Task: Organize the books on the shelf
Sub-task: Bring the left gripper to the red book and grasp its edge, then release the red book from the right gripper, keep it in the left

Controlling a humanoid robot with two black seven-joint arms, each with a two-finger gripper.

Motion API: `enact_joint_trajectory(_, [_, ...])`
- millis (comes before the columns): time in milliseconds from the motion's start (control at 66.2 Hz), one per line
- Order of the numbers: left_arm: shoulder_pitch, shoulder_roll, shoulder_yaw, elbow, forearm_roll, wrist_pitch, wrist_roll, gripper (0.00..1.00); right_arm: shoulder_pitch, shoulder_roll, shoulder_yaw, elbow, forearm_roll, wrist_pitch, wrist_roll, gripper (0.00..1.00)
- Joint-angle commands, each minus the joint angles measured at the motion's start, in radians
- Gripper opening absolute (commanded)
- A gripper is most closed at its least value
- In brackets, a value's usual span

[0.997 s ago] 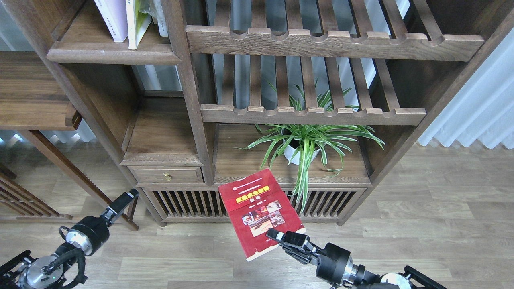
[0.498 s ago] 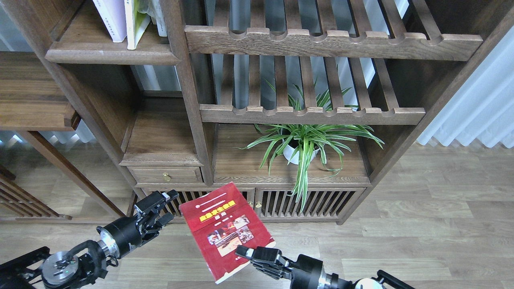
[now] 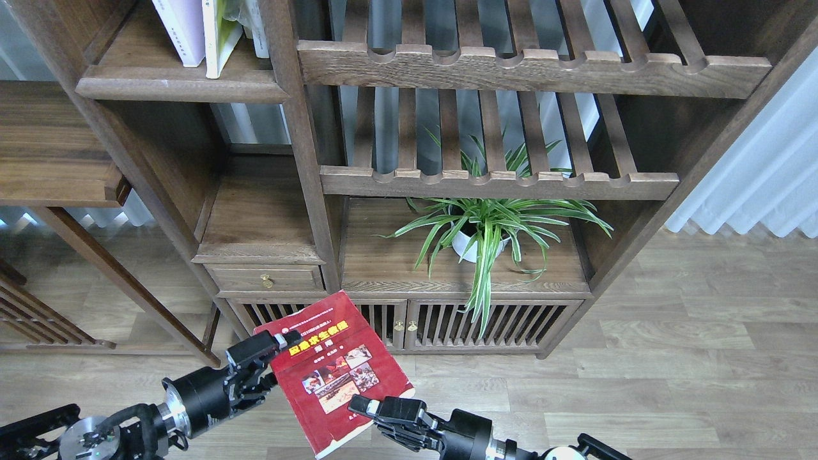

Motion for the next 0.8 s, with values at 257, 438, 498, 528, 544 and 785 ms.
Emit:
enact_joint_trajectory(257, [0.006, -0.035, 0.005, 0.011, -0.001, 0.0, -0.006, 0.5, -0.009, 0.002, -0.048, 0.006, -0.009, 0.0, -0.001, 0.04])
enact_joint_trajectory(438, [0.005, -0.058, 0.001, 0.014, -0.003, 0.0, -0.006, 0.18, -0.02, 0.003, -0.055, 0.009, -0.014, 0.0, -0.001, 0.04])
enact_joint_trajectory(498, [0.005, -0.066, 0.001, 0.017, -0.003, 0.0, -0.006, 0.09, -0.02, 0.002, -0.053, 0.008, -0.014, 0.0, -0.001, 0.04])
enact_joint_trajectory(528, [0.003, -0.067, 0.004, 0.017, -0.003, 0.0, -0.006, 0.09, -0.02, 0.002, -0.048, 0.006, -0.014, 0.0, 0.0, 0.05])
enact_joint_trajectory(544, [0.003, -0.067, 0.004, 0.017, -0.003, 0.0, -0.006, 0.09, -0.02, 0.002, -0.047, 0.006, -0.014, 0.0, 0.0, 0.05])
enact_joint_trajectory(785, [0.0, -0.044, 0.001, 0.017, -0.003, 0.0, -0.006, 0.06, 0.003, -0.014, -0.018, -0.024, -0.017, 0.0, 0.022, 0.47])
